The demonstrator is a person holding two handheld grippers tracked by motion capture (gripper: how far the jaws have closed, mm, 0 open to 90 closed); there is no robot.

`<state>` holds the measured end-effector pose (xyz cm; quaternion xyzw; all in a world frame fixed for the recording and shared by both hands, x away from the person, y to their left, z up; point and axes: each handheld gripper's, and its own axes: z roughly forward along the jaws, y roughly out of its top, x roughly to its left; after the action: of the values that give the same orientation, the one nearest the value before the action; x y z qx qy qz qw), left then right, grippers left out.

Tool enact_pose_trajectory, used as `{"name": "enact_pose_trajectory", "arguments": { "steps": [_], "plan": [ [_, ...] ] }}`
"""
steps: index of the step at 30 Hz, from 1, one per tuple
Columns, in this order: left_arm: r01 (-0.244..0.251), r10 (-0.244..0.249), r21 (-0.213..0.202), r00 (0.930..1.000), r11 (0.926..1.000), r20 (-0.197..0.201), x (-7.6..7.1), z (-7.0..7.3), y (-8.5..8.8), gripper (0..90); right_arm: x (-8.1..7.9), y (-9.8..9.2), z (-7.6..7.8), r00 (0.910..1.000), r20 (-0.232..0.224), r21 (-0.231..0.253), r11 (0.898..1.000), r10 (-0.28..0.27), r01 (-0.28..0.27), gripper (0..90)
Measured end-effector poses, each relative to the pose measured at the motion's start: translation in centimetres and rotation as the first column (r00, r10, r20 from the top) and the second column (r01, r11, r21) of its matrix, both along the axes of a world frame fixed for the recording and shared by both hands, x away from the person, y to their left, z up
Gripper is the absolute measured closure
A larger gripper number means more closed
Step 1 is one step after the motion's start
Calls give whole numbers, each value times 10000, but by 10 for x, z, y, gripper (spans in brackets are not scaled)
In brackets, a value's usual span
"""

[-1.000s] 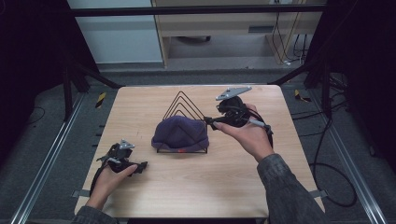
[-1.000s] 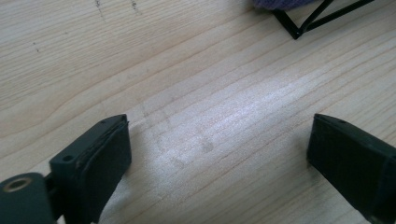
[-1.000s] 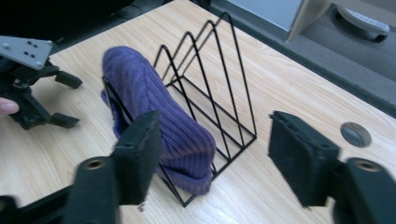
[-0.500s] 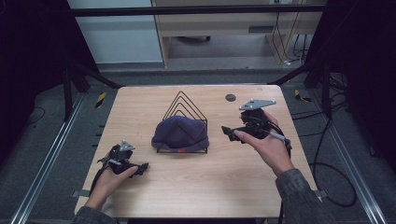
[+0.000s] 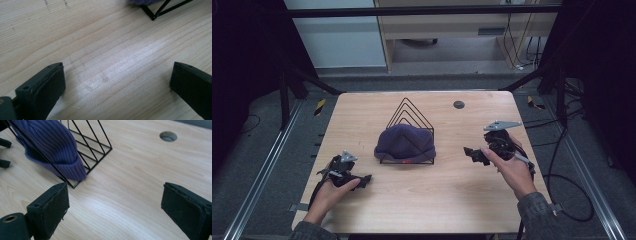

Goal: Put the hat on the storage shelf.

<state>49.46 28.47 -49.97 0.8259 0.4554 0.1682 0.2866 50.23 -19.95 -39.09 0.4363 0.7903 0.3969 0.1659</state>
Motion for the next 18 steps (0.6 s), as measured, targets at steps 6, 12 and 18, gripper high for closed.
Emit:
{"name": "enact_pose_trajectory", "arguments": {
  "steps": [6,12,18],
  "plan": [
    [62,-62,34,10000,10000,4,0,0,0,0,-4,-5,-22,9996,-182,-348,9991,-230,224,155],
    [66,-66,10,10000,10000,11,0,0,-1,0,-9,-7,-49,9976,-665,-342,9993,-186,164,147],
    [73,-73,5,10000,10000,7,0,0,-2,0,-13,-9,-71,9951,-953,-492,9985,-264,218,141]
  ]
}}
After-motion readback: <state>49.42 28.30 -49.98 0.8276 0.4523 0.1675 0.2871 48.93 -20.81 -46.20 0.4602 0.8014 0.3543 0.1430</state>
